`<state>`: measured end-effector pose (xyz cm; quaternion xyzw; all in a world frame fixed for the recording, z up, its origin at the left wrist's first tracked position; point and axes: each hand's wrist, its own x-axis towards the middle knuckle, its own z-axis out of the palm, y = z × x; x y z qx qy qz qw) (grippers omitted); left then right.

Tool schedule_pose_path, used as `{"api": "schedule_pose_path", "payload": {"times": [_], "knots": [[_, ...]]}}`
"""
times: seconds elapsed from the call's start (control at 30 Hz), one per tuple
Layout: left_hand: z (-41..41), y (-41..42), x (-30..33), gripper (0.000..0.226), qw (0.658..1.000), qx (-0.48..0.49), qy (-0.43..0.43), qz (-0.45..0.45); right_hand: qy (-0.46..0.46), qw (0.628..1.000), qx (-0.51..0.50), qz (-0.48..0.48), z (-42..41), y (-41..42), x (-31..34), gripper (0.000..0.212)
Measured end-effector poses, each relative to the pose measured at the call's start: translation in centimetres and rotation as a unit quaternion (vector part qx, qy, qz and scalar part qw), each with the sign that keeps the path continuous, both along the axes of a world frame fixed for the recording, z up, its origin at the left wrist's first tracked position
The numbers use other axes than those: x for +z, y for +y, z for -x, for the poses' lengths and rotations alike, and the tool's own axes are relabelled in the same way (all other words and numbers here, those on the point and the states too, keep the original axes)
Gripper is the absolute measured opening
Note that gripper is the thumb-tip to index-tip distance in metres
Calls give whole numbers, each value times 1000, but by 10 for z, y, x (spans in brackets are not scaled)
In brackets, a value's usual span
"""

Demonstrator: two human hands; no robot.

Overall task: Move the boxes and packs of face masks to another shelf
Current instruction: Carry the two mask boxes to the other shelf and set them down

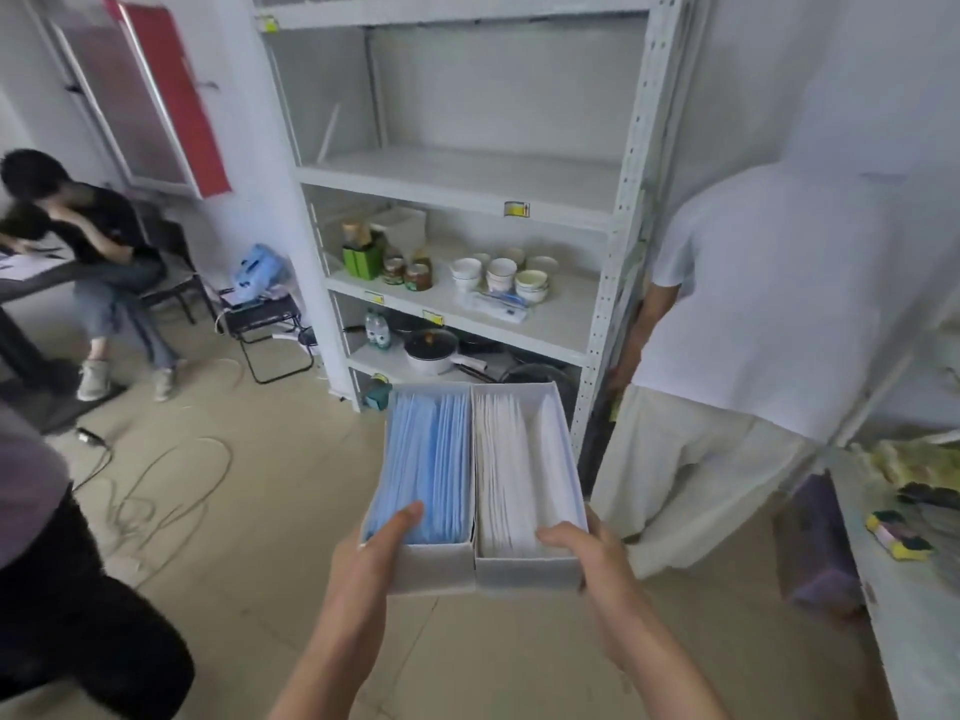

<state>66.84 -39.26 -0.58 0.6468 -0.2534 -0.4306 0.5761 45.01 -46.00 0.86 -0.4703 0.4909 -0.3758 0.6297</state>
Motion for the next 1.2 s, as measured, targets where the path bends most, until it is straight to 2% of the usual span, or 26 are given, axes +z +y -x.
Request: {"api": "schedule_pose_path", "payload": {"times": [0.13, 0.3, 0.43, 0.6, 0.8, 1.0, 1.1, 1.2], "knots": [[-34, -33, -1, 65, 998, 63, 22, -10, -27, 998, 21, -54, -41, -52, -5, 60], [-90, -87, -6, 69, 993, 116, 21, -17, -35, 994, 68, -75, -106, -126, -11, 67], [-141, -136, -3, 69, 990, 136, 30, -7, -41, 993, 89, -63, -161, -187, -8, 74], [-201, -195, 4, 58, 991, 136, -3, 7, -59, 990, 113, -68, -222, -255, -3, 85], [-262, -275, 3, 49, 989, 144, 10, 10, -76, 987, 126, -68, -284, -336, -5, 36], [-313, -371, 2, 56, 986, 164, 12, 21, -45, 989, 128, -64, -347, -439, -8, 34], [-336, -414, 8, 57, 985, 170, 11, 27, -52, 985, 156, -53, -376, -487, -5, 41], [-362, -450, 15, 56, 984, 177, -3, 33, -56, 983, 169, -48, -408, -529, 1, 29]]}}
